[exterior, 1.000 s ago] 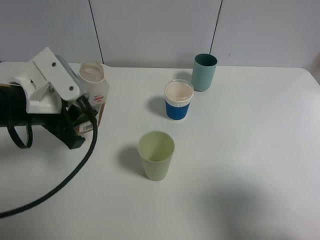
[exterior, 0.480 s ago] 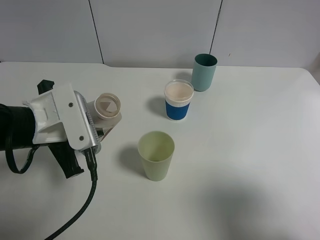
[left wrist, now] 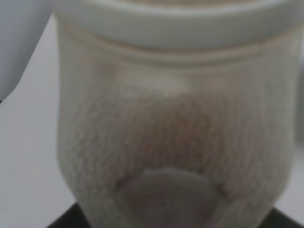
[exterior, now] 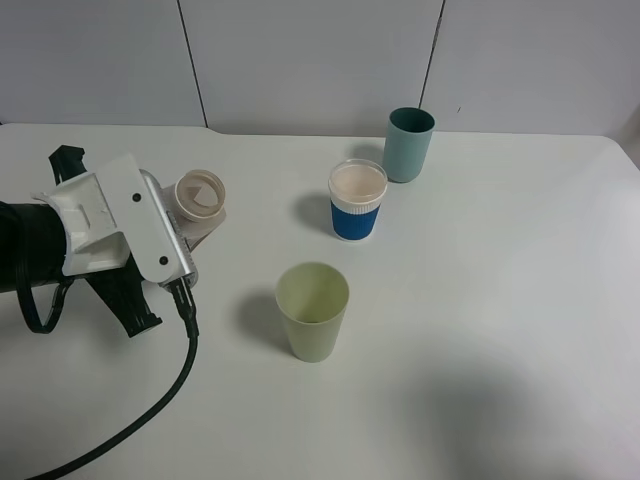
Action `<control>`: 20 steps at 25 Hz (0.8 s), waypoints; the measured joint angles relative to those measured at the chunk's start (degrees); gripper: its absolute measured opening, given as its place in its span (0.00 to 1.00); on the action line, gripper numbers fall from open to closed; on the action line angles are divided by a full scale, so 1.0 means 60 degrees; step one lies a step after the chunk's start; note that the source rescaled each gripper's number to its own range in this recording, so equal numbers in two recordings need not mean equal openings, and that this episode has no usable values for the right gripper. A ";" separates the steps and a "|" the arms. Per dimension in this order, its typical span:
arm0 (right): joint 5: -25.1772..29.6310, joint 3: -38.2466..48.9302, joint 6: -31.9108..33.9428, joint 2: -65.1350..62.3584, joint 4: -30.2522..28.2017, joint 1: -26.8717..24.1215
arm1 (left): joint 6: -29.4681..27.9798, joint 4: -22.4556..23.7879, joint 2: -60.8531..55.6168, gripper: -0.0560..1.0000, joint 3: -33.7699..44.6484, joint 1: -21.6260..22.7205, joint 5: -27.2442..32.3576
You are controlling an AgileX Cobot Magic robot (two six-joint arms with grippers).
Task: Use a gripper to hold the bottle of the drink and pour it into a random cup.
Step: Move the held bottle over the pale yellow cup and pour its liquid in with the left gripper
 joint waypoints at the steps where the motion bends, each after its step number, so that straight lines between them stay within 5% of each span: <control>1: 0.0000 0.0000 0.0000 0.0000 0.0000 0.0000 | 0.0000 -0.0077 0.0000 0.07 0.0000 0.0000 -0.0011; 7: 0.0000 0.0000 0.0000 0.0000 0.0000 0.0000 | 0.0530 -0.0641 0.0000 0.07 0.0000 -0.0178 -0.0182; 13: 0.0000 0.0000 0.0000 0.0000 0.0000 0.0000 | 0.2683 -0.2384 0.0000 0.07 0.0000 -0.0975 -0.1253; 20: 0.0000 0.0000 0.0000 0.0000 0.0000 0.0000 | 0.3253 -0.2666 0.0000 0.07 -0.0367 -0.1043 -0.1728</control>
